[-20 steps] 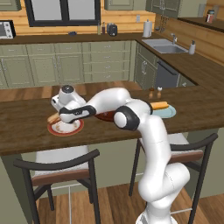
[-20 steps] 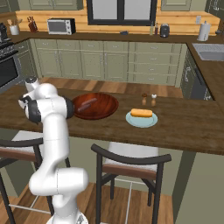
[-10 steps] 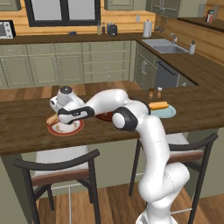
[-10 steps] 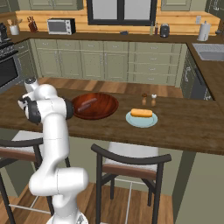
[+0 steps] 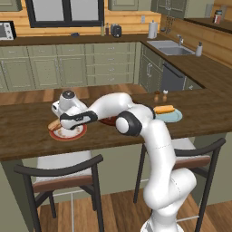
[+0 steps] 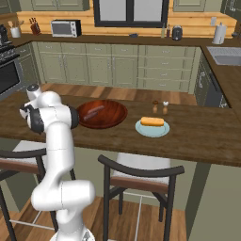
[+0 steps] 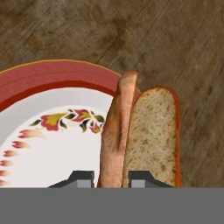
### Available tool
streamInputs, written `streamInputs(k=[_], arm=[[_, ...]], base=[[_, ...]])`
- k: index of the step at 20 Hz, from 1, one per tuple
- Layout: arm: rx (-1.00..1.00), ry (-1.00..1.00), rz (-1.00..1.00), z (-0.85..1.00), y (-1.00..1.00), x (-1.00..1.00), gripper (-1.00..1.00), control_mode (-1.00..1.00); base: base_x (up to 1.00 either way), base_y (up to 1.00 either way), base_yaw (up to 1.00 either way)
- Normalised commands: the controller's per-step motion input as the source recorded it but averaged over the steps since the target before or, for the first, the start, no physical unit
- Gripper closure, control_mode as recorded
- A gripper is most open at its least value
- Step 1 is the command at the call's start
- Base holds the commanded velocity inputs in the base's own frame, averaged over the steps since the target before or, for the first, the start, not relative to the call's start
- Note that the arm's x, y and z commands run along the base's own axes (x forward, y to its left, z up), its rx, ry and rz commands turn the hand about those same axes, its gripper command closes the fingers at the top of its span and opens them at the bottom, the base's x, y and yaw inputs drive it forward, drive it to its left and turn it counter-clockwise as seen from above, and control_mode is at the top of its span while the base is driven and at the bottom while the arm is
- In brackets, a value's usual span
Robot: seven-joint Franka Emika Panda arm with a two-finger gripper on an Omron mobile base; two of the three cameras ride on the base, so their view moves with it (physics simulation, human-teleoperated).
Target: Place one bun and one sausage from the bowl on each plate.
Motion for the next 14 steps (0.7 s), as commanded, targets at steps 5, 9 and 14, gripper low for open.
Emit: streamInputs(k=[5, 9, 14], arm=[[0.0, 0.0, 0.0, -0.09, 0.0, 0.01, -1.0, -1.0], [0.0, 0.0, 0.0, 0.0, 0.0, 0.0, -1.0, -1.0], [0.0, 0.0, 0.0, 0.0, 0.0, 0.0, -1.0, -1.0]], base=[[0.0, 0.0, 0.0], [0.0, 0.0, 0.0], [0.0, 0.0, 0.0]])
